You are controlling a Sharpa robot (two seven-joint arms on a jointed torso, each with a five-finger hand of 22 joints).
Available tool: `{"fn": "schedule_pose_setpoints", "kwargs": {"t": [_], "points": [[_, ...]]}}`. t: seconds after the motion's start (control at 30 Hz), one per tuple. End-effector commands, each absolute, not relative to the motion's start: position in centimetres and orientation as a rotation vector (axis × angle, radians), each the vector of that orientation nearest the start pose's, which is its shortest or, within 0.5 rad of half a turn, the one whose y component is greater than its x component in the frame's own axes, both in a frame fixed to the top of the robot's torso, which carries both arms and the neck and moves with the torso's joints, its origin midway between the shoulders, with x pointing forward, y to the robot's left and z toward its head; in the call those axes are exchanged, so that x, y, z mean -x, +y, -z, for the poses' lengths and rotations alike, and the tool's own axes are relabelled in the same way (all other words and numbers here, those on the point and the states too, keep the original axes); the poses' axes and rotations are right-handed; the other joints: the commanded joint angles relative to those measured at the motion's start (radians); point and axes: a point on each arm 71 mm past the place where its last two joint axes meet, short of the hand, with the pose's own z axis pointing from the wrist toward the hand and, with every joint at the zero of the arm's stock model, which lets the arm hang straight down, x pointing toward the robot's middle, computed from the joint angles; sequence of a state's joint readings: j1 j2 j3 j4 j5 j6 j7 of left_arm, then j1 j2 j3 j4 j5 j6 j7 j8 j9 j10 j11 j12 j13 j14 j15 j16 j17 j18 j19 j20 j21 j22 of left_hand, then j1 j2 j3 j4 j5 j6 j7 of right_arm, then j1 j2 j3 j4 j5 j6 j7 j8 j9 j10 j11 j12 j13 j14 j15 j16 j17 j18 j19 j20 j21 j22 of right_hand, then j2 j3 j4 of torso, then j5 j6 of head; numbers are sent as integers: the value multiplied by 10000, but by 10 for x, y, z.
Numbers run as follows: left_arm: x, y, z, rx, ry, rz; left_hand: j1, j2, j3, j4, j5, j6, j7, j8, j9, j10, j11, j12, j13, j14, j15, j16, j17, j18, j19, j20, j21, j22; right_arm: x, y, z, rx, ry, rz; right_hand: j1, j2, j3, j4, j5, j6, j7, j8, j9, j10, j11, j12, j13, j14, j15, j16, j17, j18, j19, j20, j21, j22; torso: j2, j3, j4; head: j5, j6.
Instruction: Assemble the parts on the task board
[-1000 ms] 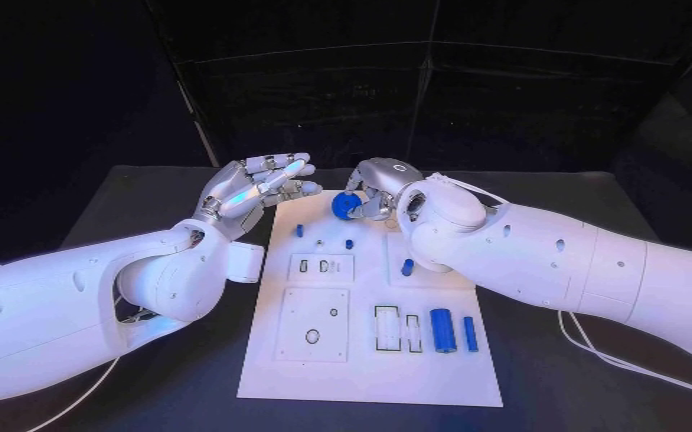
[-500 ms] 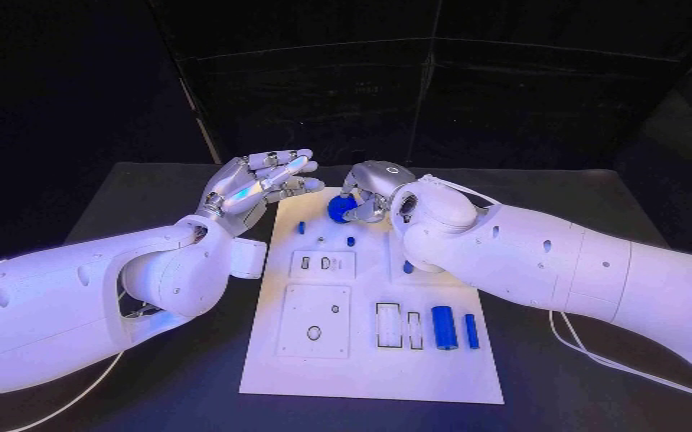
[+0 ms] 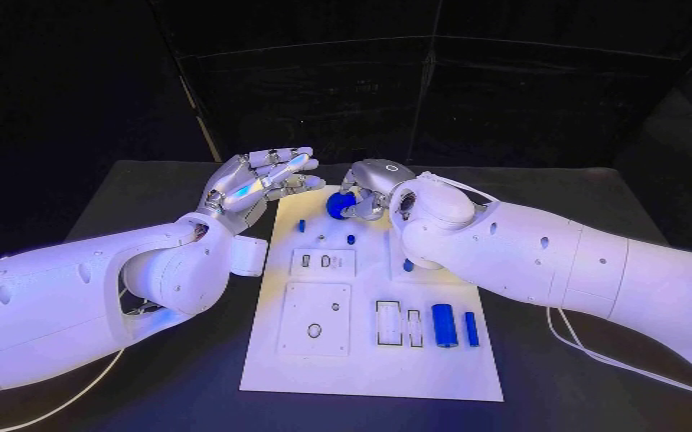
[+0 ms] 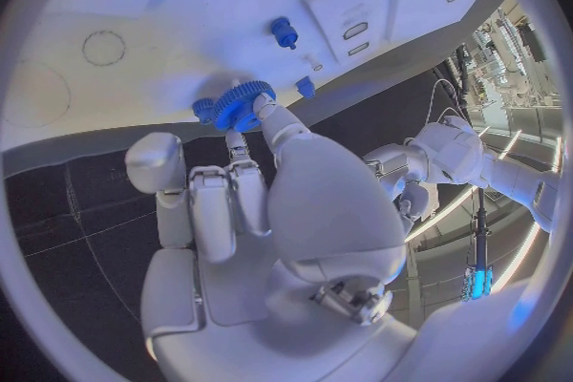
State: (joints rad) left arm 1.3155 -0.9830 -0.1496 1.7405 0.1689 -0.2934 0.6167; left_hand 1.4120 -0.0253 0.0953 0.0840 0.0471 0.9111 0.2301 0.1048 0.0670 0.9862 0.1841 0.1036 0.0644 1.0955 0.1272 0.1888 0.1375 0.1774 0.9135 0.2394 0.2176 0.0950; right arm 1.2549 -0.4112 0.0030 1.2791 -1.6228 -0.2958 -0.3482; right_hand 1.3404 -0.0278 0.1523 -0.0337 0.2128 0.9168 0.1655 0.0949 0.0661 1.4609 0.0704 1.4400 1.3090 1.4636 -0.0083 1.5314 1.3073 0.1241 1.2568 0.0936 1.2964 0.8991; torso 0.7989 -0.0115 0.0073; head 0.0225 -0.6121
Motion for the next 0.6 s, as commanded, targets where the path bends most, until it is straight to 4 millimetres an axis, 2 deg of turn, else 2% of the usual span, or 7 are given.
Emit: {"fn": "schedule_pose_setpoints", "kwargs": {"t": [0.03, 0.2, 0.6], "points": [[-451, 219, 138, 10990, 12281, 17596, 28, 70, 6, -47, -9, -37, 179, -64, -7, -8, 52, -50, 8, 14, 70, -35, -5, 22, 64, 32, -66, -13, -526, -52, 150, 2258, 15718, -5474, -30, -149, -25, -43, -67, -188, 53, -144, -23, -56, 96, -87, 712, 810, 101, 4, 1325, -33, -3, 111, -19, -32, -1, 0, -2, -2, -3], [-451, 219, 138, 10992, 12278, 17586, 28, 70, 6, -47, -9, -37, 179, -64, -7, -8, 52, -50, 8, 14, 70, -35, -5, 22, 64, 32, -66, -13, -526, -52, 150, 2267, 15772, -5478, -145, -223, -85, 4, -65, -235, 72, -201, -6, -88, 121, -124, 670, 808, 129, 2, 1320, -27, -16, 148, -25, -46, 4, 6, 4, -1, -21], [-451, 220, 138, 10996, 12268, 17569, 8, 90, -18, -77, -9, -39, 190, -88, -6, -5, 59, -73, 10, 30, 73, -59, 0, 23, 81, 36, -94, -31, -524, -53, 150, 2315, 15898, -5524, -232, -240, -120, 55, -52, -78, 48, -144, 38, -49, 108, -82, 730, 809, 131, 6, 1333, -23, -12, 167, -19, -35, 1, 8, 1, -5, -56]]}}
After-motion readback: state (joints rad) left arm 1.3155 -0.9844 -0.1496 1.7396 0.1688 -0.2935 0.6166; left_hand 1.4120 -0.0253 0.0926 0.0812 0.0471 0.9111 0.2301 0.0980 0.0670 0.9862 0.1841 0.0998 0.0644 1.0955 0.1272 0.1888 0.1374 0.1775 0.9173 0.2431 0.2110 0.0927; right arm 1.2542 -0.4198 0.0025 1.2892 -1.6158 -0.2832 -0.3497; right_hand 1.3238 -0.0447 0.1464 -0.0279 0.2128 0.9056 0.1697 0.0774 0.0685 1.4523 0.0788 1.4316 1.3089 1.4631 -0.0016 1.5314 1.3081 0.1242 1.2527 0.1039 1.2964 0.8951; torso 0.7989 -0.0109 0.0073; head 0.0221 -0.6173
